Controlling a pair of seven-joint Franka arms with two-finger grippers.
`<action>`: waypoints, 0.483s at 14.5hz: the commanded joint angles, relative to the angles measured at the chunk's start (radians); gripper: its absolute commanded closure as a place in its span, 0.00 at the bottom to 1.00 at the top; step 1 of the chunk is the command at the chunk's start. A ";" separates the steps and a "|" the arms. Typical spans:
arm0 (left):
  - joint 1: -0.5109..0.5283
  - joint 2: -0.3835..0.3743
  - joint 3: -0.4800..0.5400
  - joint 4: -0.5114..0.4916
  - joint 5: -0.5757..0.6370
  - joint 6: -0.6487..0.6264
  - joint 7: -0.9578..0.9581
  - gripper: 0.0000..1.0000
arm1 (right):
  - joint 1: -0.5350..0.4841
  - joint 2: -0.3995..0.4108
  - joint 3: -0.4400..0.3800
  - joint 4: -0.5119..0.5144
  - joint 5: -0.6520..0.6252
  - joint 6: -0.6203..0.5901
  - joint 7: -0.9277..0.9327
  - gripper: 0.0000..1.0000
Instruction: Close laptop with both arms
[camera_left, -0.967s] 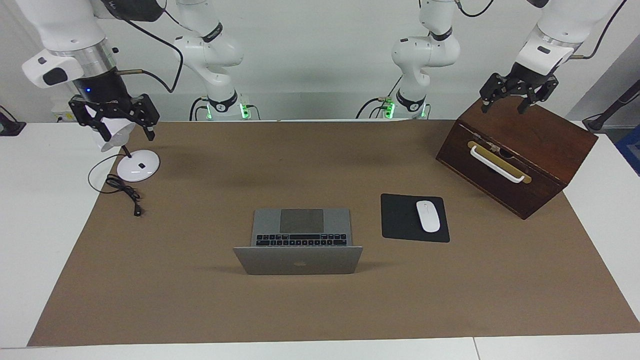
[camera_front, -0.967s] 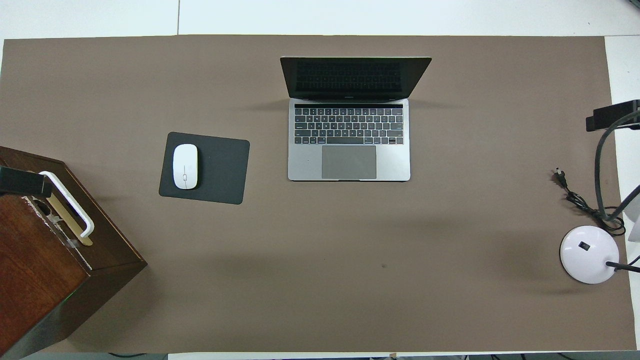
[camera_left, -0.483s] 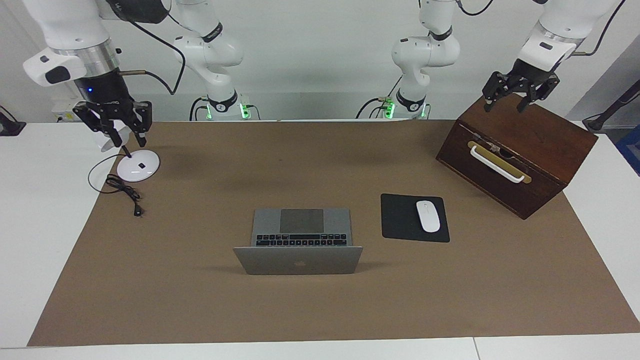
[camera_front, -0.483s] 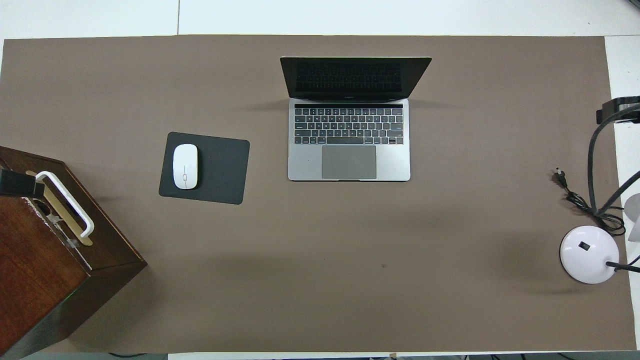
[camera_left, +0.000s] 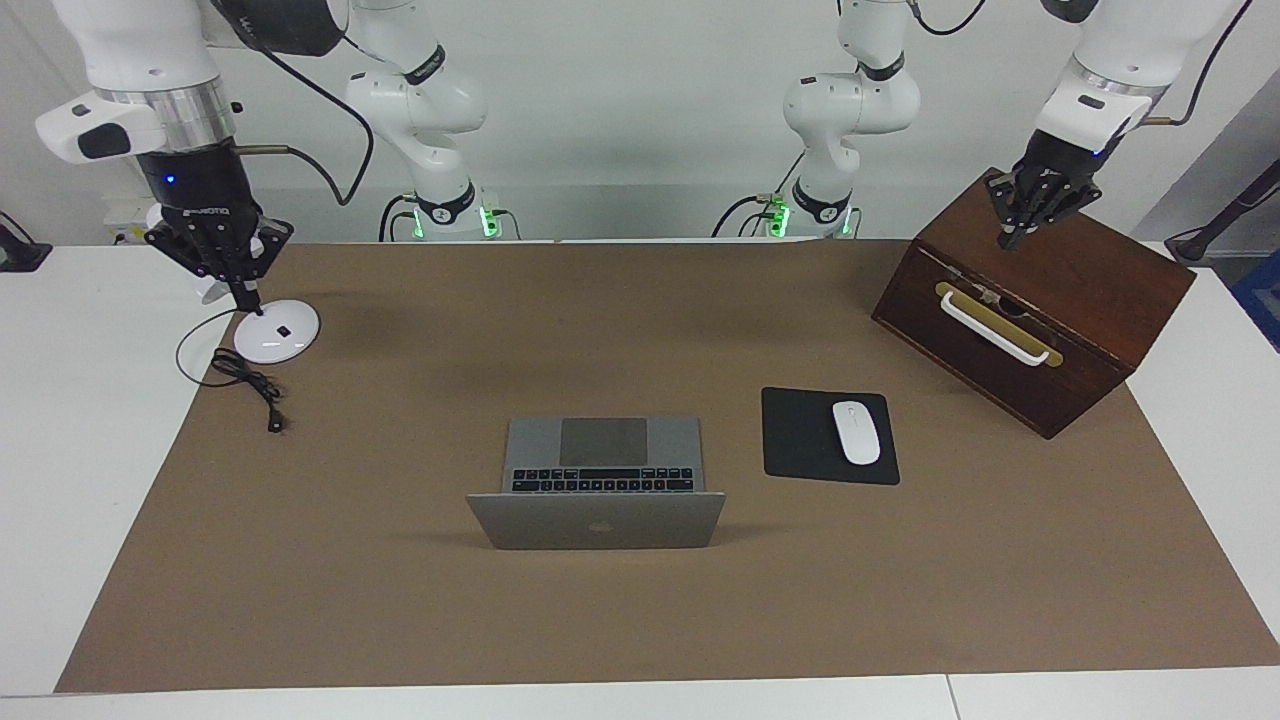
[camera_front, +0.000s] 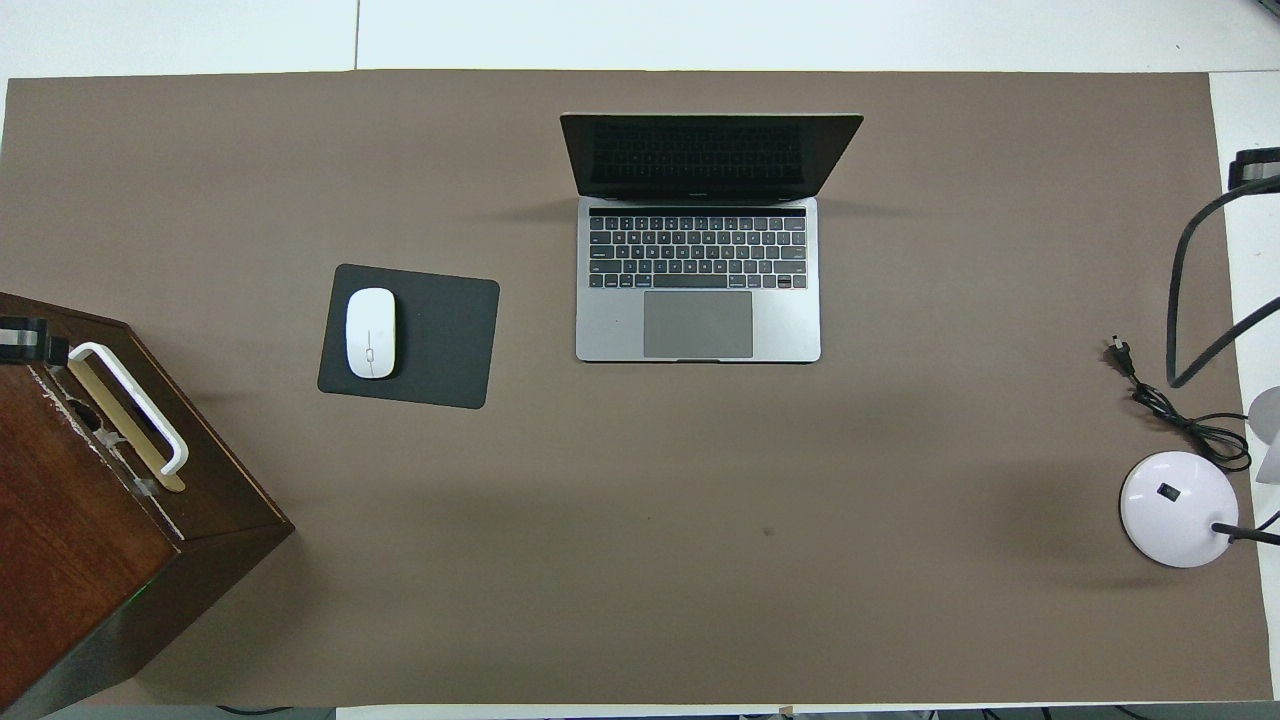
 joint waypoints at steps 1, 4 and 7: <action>-0.007 -0.052 0.000 -0.090 0.010 0.124 -0.022 1.00 | -0.001 0.010 0.011 -0.013 -0.036 0.094 0.018 1.00; -0.012 -0.067 -0.002 -0.153 0.007 0.212 -0.020 1.00 | 0.008 0.041 0.011 -0.004 -0.036 0.180 0.028 1.00; -0.035 -0.057 -0.002 -0.158 0.005 0.264 -0.011 1.00 | 0.054 0.139 0.014 0.109 -0.034 0.199 0.090 1.00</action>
